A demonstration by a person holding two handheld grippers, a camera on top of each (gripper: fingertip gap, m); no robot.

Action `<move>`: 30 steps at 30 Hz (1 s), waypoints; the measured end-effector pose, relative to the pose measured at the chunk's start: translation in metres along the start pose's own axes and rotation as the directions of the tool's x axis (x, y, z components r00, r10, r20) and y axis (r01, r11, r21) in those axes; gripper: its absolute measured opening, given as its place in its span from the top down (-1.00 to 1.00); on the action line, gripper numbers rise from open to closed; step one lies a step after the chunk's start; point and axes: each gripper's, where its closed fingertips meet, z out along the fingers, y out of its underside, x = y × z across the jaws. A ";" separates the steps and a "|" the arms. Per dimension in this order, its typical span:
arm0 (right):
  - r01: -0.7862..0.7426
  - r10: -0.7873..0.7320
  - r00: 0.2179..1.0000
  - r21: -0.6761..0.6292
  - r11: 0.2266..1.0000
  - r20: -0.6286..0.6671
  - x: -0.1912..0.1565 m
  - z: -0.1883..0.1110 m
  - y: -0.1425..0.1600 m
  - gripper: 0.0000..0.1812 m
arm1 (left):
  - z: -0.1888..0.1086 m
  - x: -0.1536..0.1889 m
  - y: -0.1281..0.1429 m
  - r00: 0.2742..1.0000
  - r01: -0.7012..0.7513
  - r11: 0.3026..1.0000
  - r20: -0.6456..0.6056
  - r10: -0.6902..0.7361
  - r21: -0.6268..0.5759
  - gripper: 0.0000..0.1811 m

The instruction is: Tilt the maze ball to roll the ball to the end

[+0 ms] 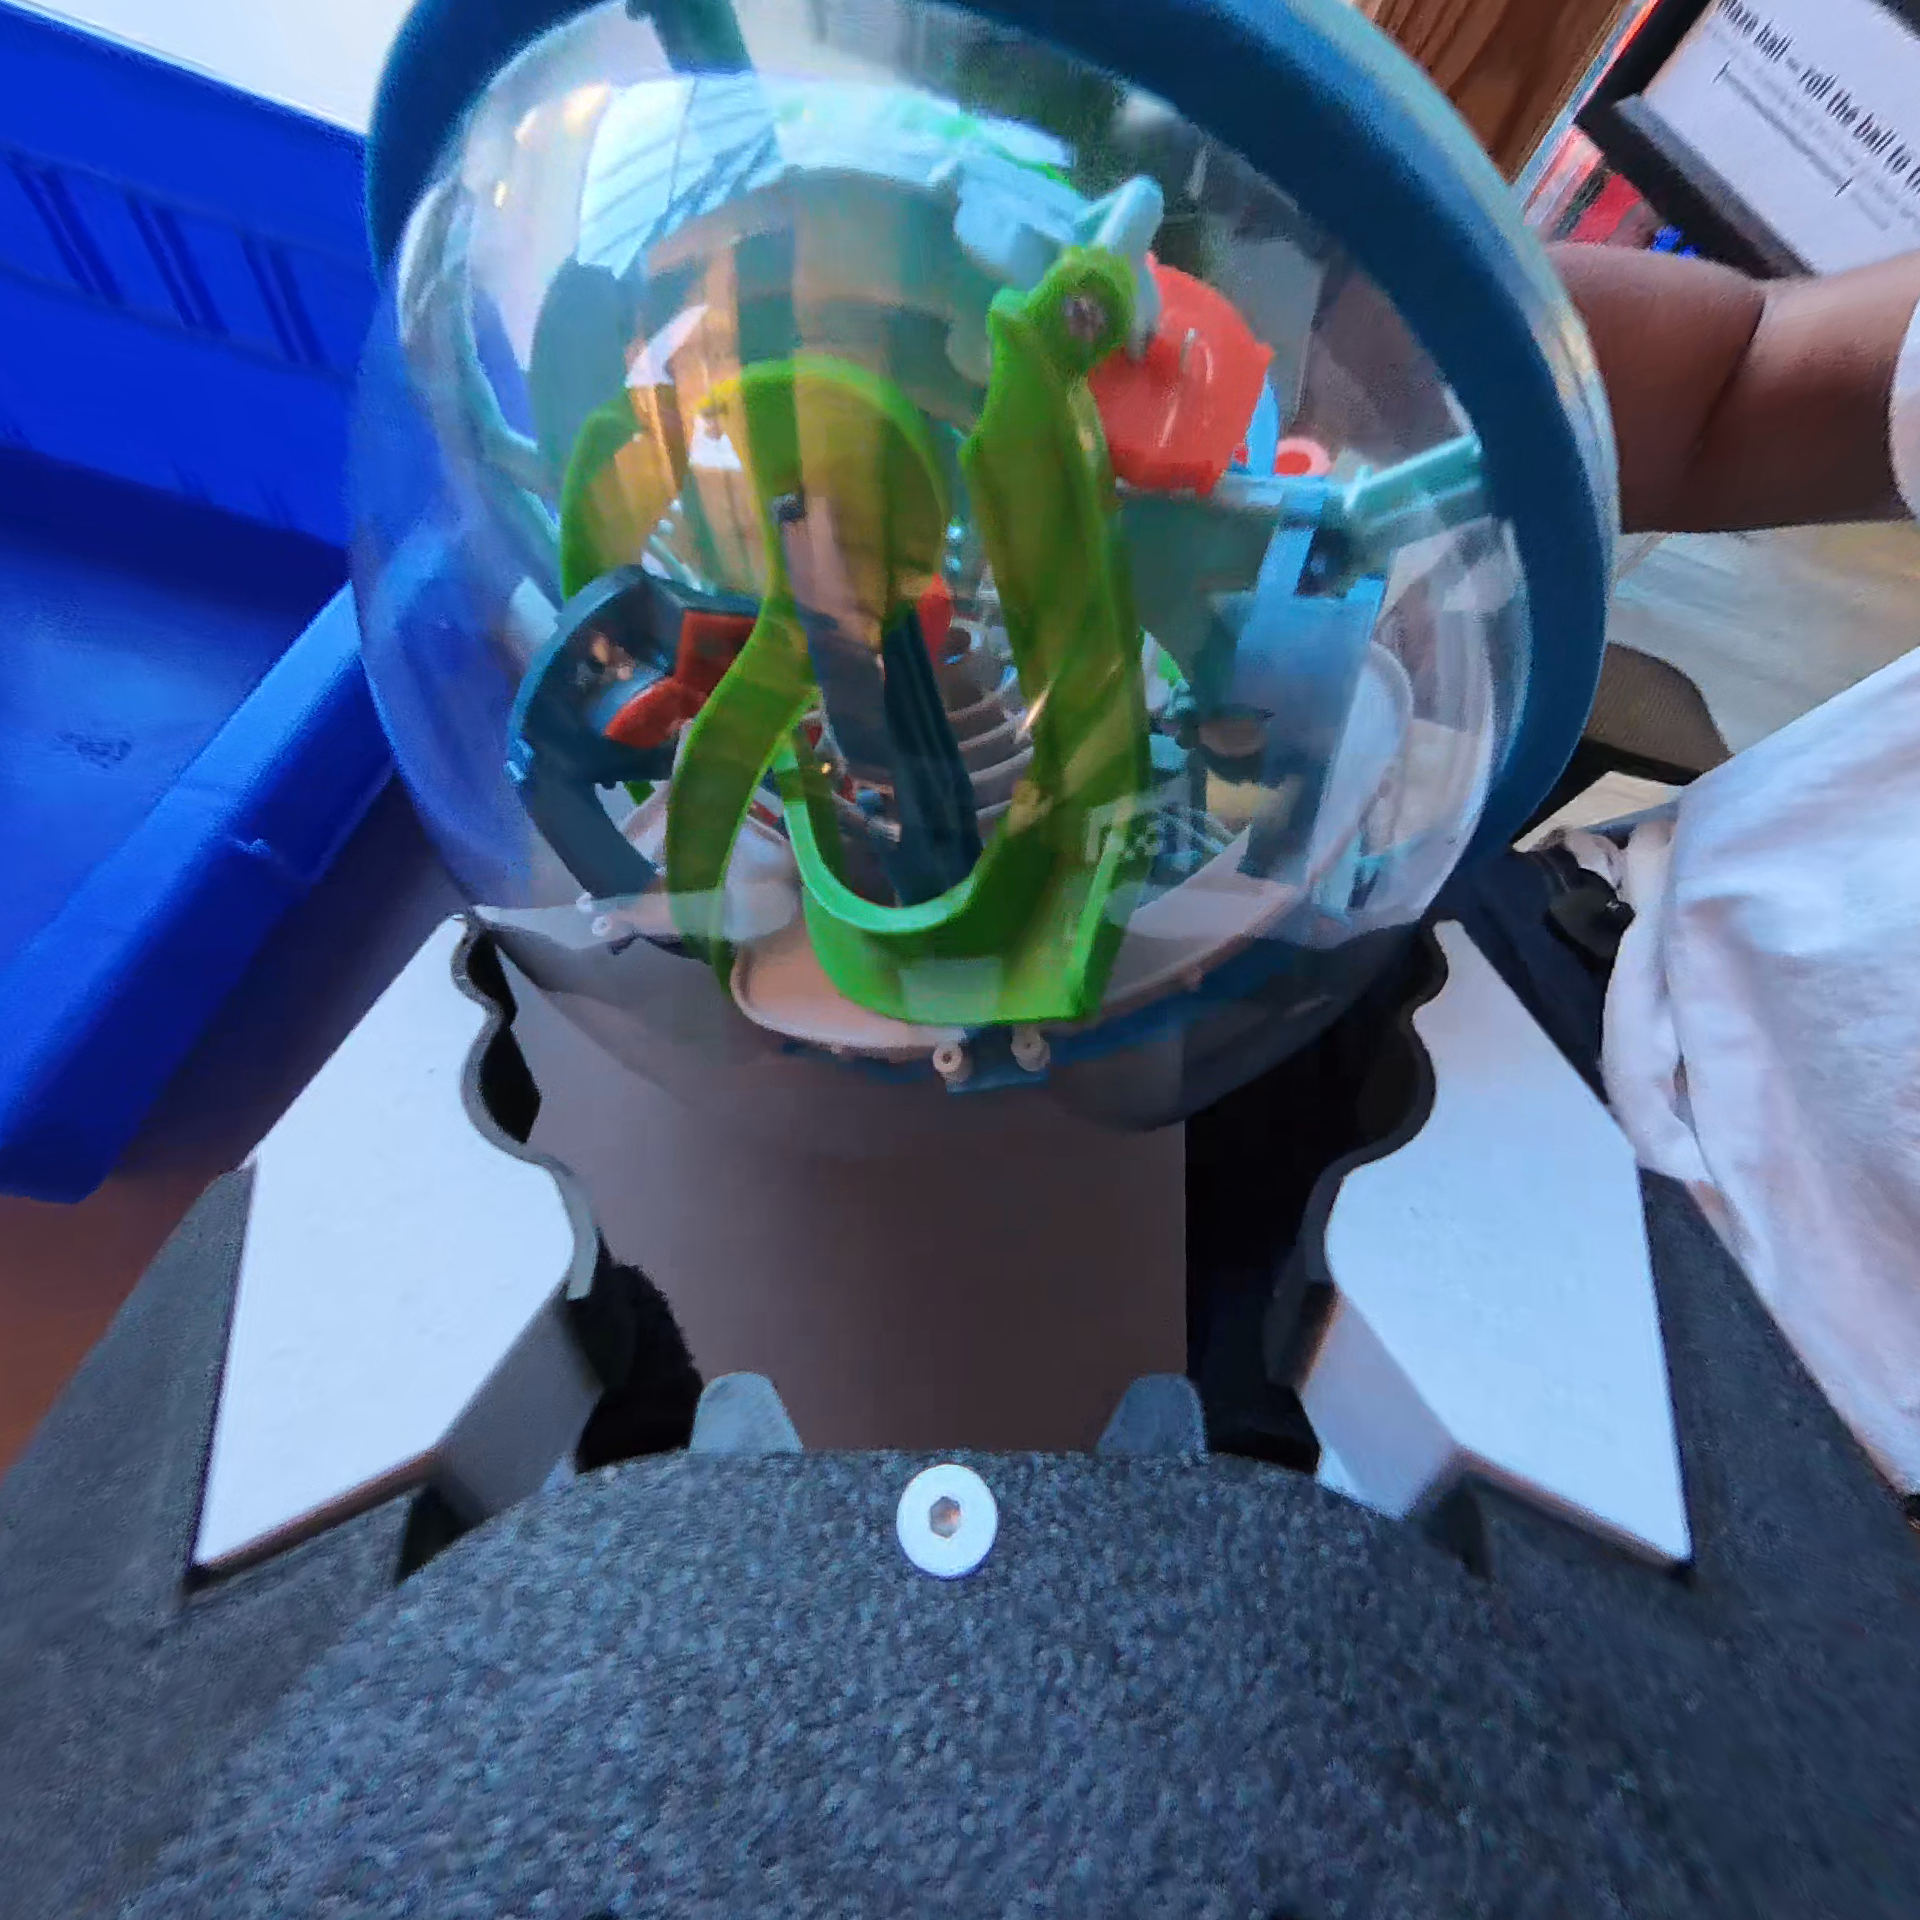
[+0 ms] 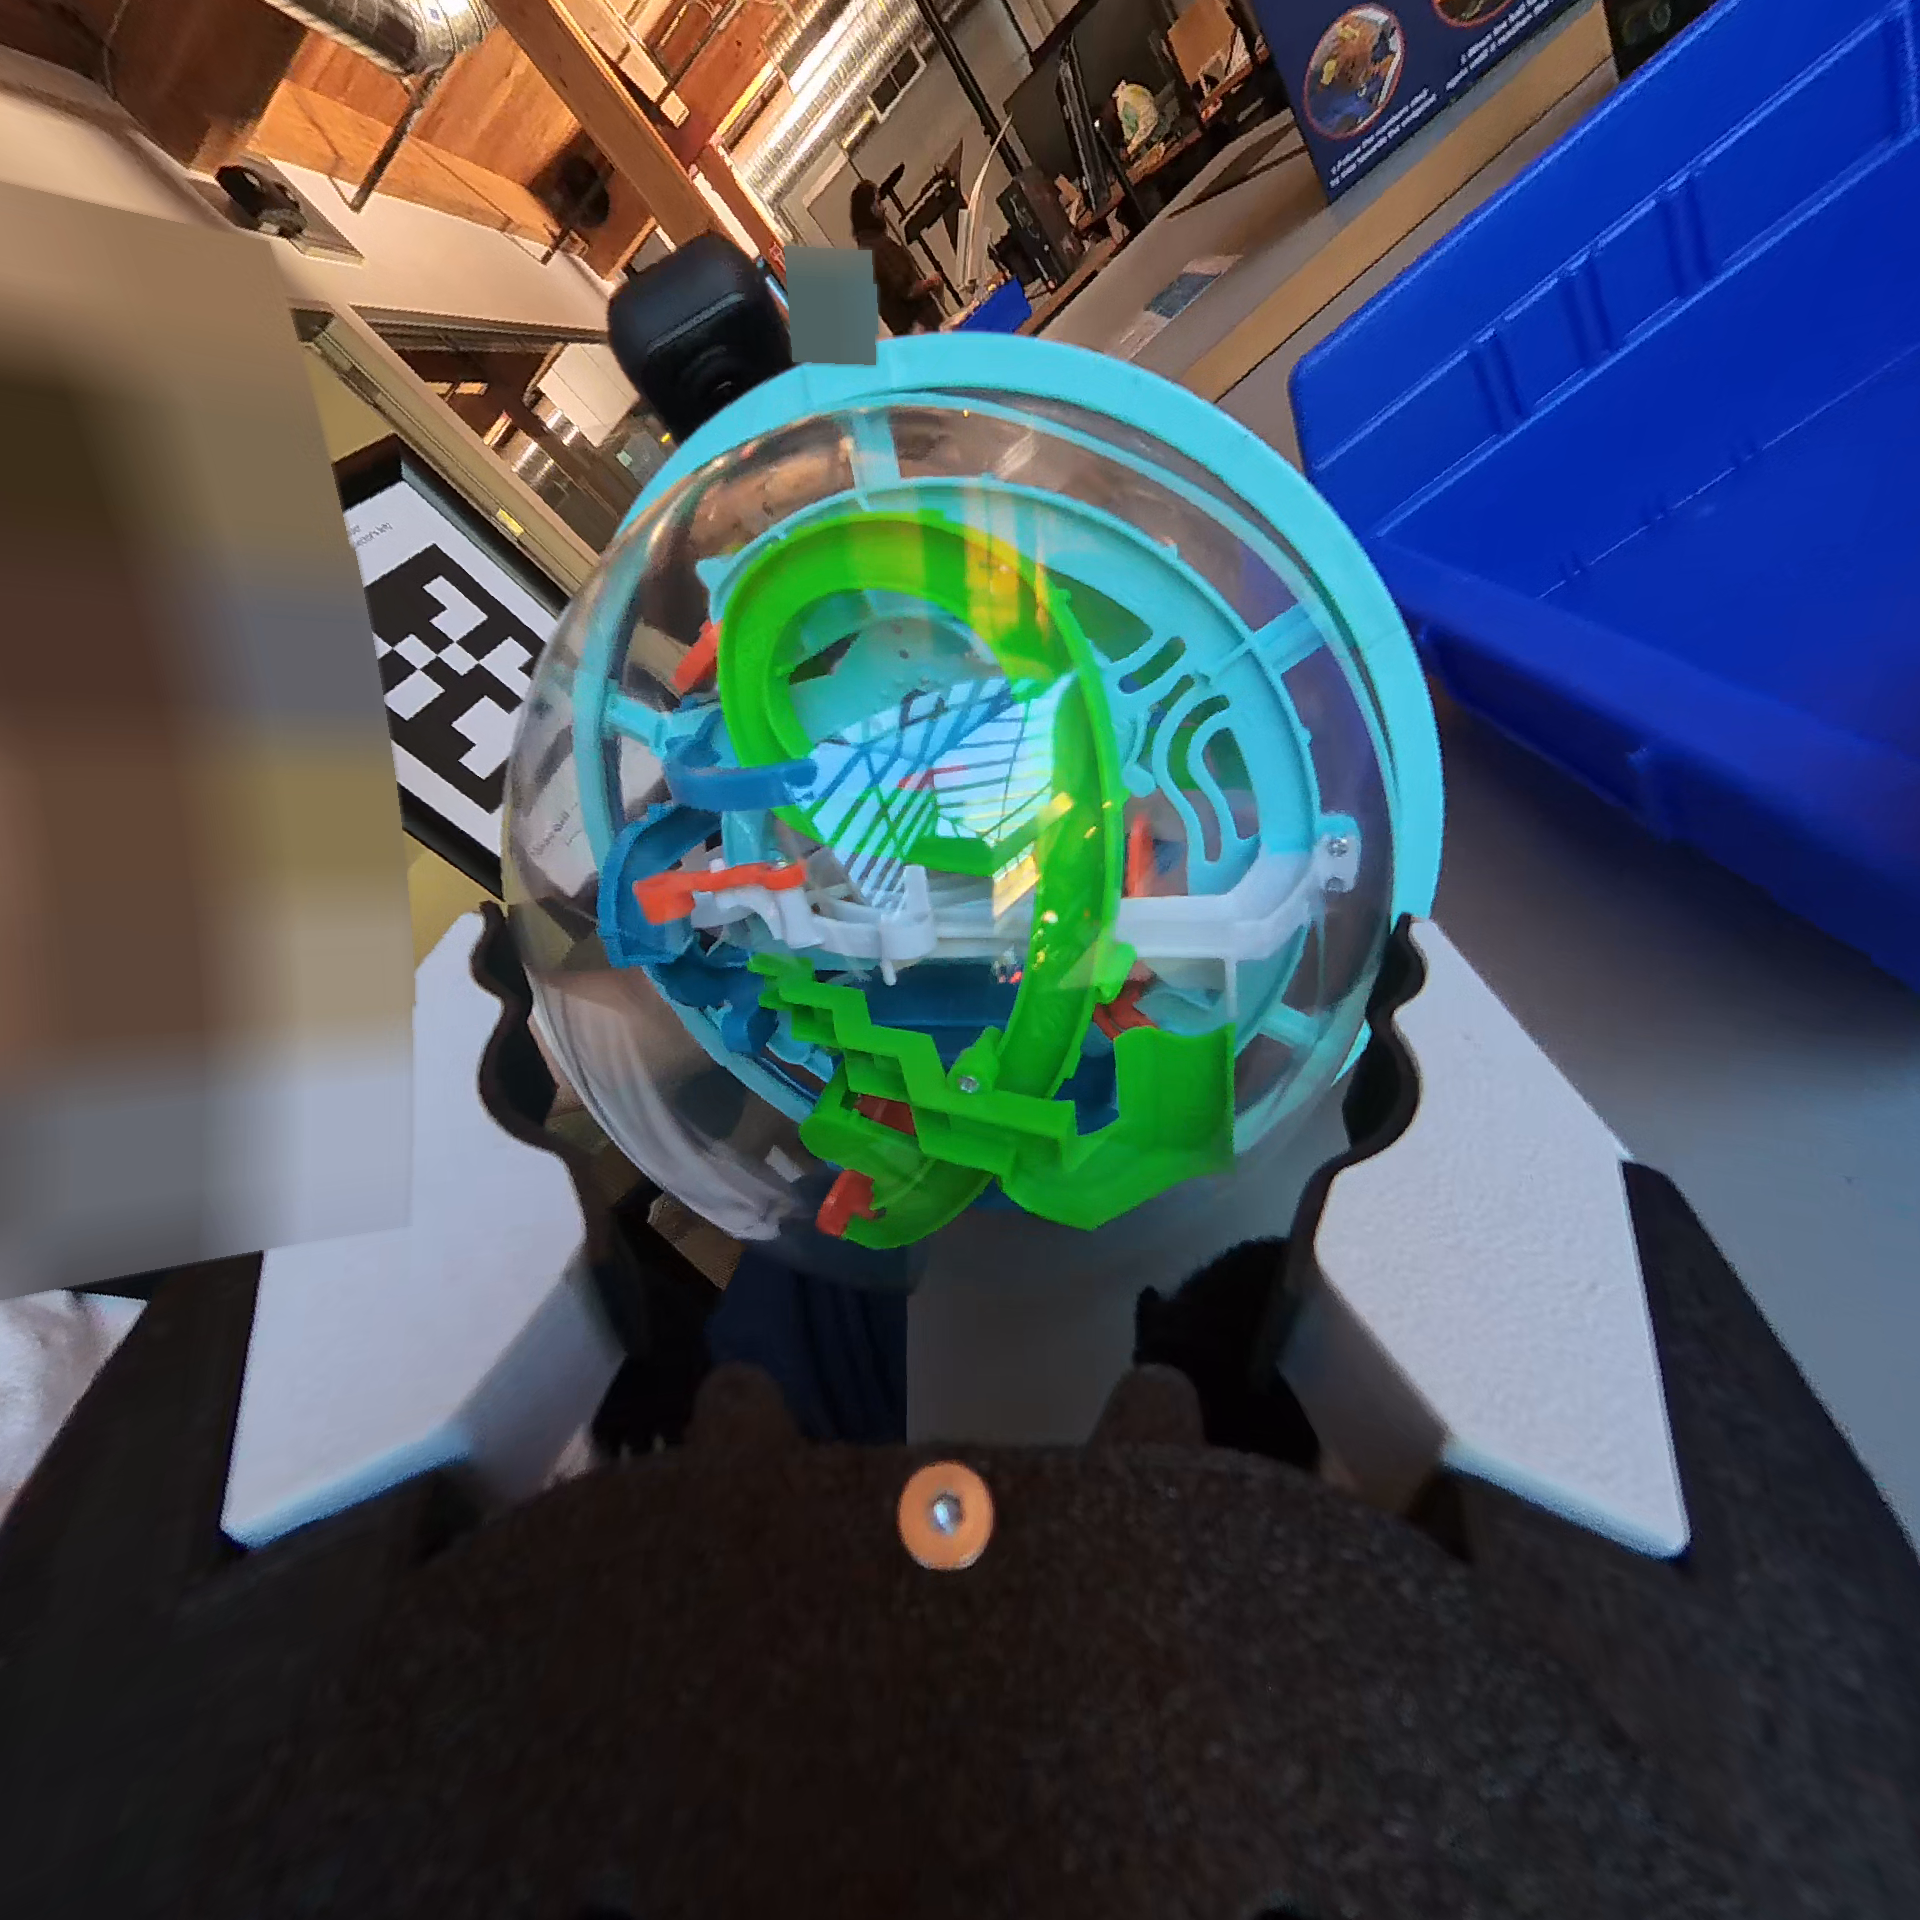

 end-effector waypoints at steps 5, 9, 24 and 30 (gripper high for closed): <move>-0.005 0.006 1.000 -0.040 0.999 0.016 0.001 -0.003 0.003 -0.69 | 0.000 0.000 -0.001 1.000 0.001 0.998 -0.003 -0.001 -0.060 -0.75; 0.103 -0.106 0.994 -0.088 0.991 -0.031 -0.001 -0.012 -0.006 -0.69 | 0.001 0.001 -0.003 1.000 -0.009 0.998 0.003 0.009 -0.069 -0.74; 0.437 -0.480 0.862 -0.244 0.866 -0.161 -0.025 0.003 -0.025 -0.60 | 0.007 0.005 -0.013 0.998 -0.059 0.984 0.020 0.063 -0.169 -0.73; 0.412 -0.449 0.879 -0.224 0.883 -0.157 -0.022 -0.011 -0.023 -0.63 | 0.008 0.007 -0.024 0.998 -0.045 0.996 -0.039 0.042 -0.072 -0.67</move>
